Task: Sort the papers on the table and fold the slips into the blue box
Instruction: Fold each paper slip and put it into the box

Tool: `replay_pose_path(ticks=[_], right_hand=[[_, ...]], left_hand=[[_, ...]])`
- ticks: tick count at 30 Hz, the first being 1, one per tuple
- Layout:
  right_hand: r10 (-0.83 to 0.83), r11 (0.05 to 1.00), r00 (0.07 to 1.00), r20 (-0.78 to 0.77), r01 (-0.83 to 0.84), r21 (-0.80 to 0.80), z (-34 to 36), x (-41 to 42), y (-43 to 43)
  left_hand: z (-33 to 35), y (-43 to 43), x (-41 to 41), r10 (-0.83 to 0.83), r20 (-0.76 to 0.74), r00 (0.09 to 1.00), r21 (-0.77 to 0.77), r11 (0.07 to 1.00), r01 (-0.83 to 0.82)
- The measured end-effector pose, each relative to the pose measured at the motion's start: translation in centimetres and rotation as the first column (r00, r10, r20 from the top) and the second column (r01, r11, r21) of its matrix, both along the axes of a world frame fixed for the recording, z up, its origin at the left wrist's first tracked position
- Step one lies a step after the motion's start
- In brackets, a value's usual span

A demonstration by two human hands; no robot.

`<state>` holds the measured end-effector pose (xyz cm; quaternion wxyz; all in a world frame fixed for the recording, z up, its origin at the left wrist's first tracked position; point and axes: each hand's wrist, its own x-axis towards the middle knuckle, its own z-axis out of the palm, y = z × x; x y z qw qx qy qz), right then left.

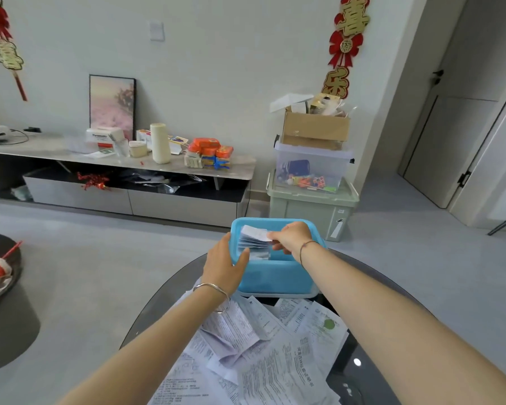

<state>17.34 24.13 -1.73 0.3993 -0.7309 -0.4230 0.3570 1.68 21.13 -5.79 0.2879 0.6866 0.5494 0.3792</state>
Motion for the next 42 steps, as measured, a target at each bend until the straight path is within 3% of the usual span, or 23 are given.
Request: replay_pose_path(ticks=[4,11,15,20,24,28,30,31,33,37,40,42], right_hand=[[0.112,0.993,0.964,0.24,-0.114,-0.008,-0.1,-0.4,0.1],[0.249,0.966,0.897,0.365,-0.256,-0.028,0.7,1.3,-0.6],[0.24,0.945,0.897,0.372,-0.303,0.123,1.6,2.2,-2.1],[0.154,0.891,0.914,0.375,-0.292,0.347,1.7,3.5,-7.6],[0.075,0.897,0.938,0.34,-0.213,0.388,-1.1,5.1,-12.5],[0.163,0.951,0.962,0.217,-0.212,0.224,-5.0,5.5,-17.0],[0.162,0.965,0.968,0.19,-0.196,0.176,-6.6,5.5,-18.8],[0.153,0.968,0.973,0.174,-0.183,0.169,-7.2,5.5,-19.4],[0.128,0.975,0.985,0.112,-0.146,0.17,-7.6,5.6,-20.4],[0.06,0.986,0.998,-0.021,-0.056,0.159,-6.2,5.9,-22.4],[0.088,0.993,0.985,-0.146,-0.076,0.087,-5.0,6.5,-24.3],[0.117,0.991,0.971,-0.21,-0.1,0.088,-4.6,7.2,-25.7]], left_hand=[[-0.1,0.1,-0.1,-0.001,0.019,1.0,0.012,1.0,0.001],[-0.2,-0.1,-0.1,-0.009,-0.014,1.0,0.054,0.999,0.01],[-0.2,-0.8,0.3,-0.034,-0.127,0.991,0.219,0.974,0.062],[0.4,-3.3,1.9,-0.184,-0.251,0.95,0.418,0.865,0.278],[0.1,-6.4,3.1,-0.291,-0.377,0.879,0.289,0.865,0.41],[-1.0,-8.3,2.7,-0.311,-0.599,0.738,0.008,0.919,0.395],[-1.2,-9.2,2.5,-0.308,-0.683,0.662,-0.036,0.92,0.391],[-1.3,-9.5,2.5,-0.31,-0.678,0.667,-0.046,0.923,0.382],[-1.2,-9.9,2.6,-0.319,-0.572,0.756,-0.068,0.937,0.344],[0.4,-11.1,3.6,-0.343,-0.176,0.923,-0.132,0.937,0.323],[2.1,-12.7,4.9,-0.296,0.08,0.952,-0.234,0.923,0.306],[2.7,-13.8,5.7,-0.276,0.274,0.921,-0.377,0.851,0.367]])
